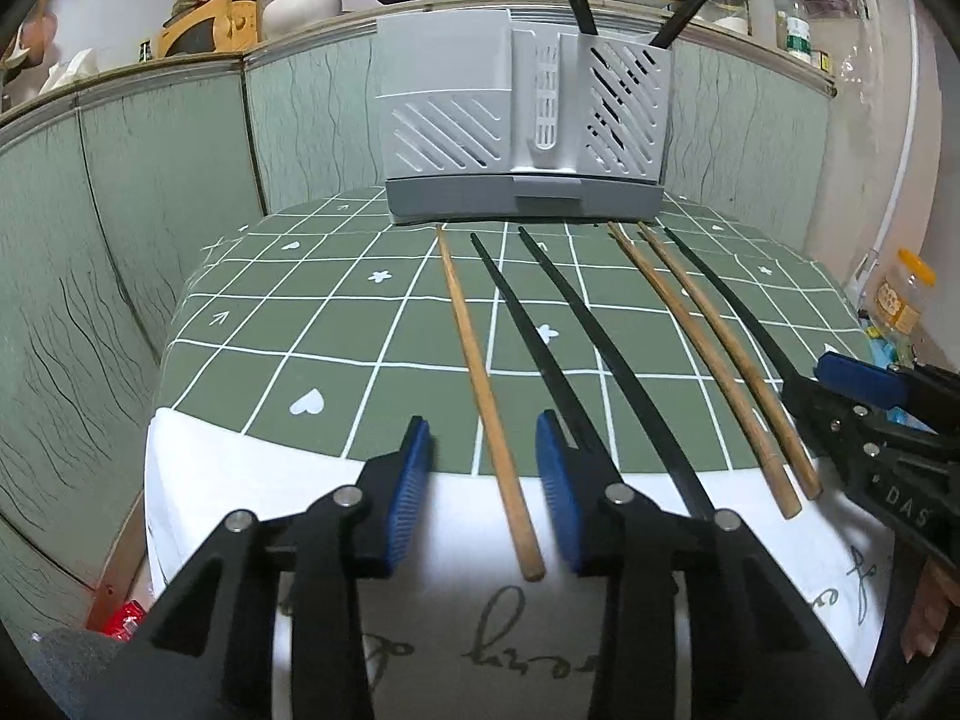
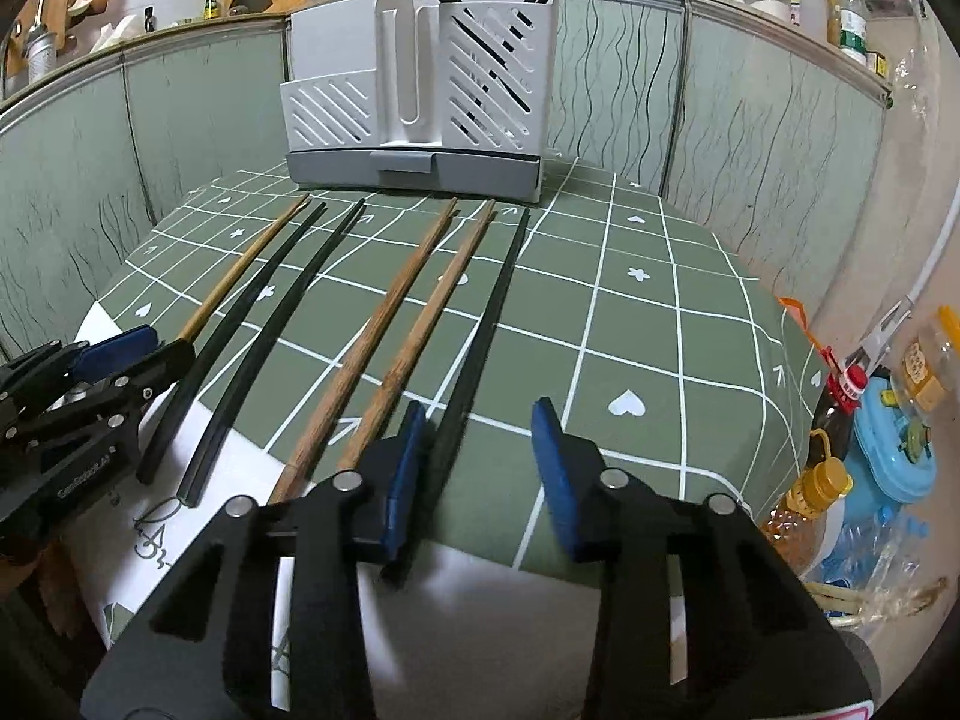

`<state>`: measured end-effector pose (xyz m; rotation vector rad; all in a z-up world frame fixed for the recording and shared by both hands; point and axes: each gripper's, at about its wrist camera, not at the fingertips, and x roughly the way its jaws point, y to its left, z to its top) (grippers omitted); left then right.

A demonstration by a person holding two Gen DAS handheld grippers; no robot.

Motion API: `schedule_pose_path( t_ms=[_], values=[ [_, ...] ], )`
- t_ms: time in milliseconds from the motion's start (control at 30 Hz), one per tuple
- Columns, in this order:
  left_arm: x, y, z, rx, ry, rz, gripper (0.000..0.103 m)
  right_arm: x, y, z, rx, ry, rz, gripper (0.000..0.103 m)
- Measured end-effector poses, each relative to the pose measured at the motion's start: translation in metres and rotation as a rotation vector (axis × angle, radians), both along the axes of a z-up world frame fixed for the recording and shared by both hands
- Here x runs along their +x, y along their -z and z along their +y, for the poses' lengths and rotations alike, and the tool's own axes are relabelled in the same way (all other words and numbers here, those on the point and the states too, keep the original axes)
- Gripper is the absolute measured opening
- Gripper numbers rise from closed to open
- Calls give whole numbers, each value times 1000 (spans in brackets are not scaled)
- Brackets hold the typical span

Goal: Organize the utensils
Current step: 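Close the left tool on a wooden chopstick while the right tool closes on another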

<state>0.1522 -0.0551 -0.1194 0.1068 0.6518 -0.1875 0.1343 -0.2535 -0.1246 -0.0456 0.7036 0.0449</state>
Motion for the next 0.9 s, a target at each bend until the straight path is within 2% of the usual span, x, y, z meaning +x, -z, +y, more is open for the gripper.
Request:
schedule_pose_path(
  t_ms=[100, 400, 433, 533, 667, 900],
  values=[
    [1, -1, -3, 11, 8, 6, 32, 1, 0, 0, 2, 4, 5, 34],
    [4, -2, -7, 40, 7, 35, 29, 1, -1, 1, 12, 20, 17, 32],
    [4, -2, -7, 39, 9, 36, 28, 0, -1, 0, 13, 24, 16, 28],
    [4, -1, -9, 57, -2, 31, 15, -1, 0, 0, 21, 33, 16, 11],
    [5, -2, -3, 30, -17, 34, 8, -2, 0, -2, 29, 41, 15, 7],
    [6, -4, 5, -18, -23, 43, 8, -1, -2, -12, 69, 66, 21, 6]
  ],
)
